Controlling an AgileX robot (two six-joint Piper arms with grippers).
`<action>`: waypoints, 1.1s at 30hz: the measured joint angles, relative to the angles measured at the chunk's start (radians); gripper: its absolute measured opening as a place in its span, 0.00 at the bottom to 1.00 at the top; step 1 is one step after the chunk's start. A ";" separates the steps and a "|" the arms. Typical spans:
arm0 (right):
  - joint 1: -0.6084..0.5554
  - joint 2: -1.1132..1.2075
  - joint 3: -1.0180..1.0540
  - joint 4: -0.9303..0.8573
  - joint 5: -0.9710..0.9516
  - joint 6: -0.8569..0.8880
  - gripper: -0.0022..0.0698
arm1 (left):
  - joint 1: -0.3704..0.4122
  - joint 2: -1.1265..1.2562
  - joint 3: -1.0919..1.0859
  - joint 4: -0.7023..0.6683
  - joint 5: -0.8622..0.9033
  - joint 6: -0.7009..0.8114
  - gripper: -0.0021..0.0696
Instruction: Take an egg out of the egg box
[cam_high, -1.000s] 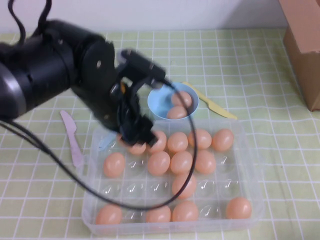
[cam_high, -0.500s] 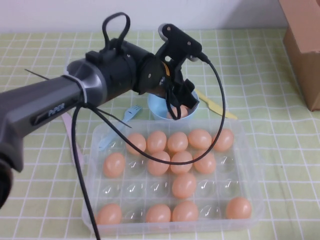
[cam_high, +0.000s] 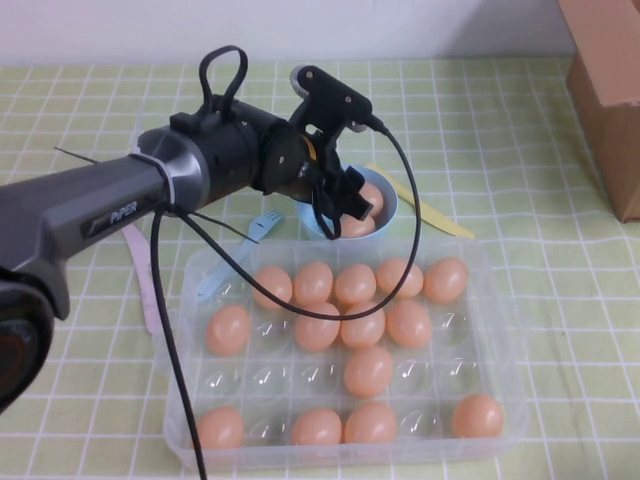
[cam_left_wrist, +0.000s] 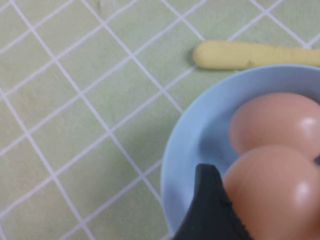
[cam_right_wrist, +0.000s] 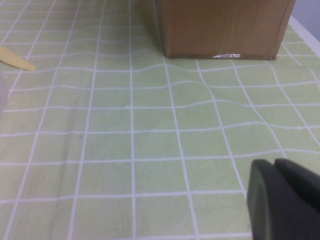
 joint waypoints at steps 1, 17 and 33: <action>0.000 0.000 0.000 0.000 0.000 0.000 0.01 | 0.000 0.005 0.000 -0.009 0.000 0.000 0.61; 0.000 0.000 0.000 0.000 0.000 0.000 0.01 | -0.006 -0.194 0.071 0.051 0.084 -0.077 0.40; 0.000 0.000 0.000 0.000 0.000 0.000 0.01 | 0.028 -0.862 0.893 0.064 -0.448 -0.086 0.03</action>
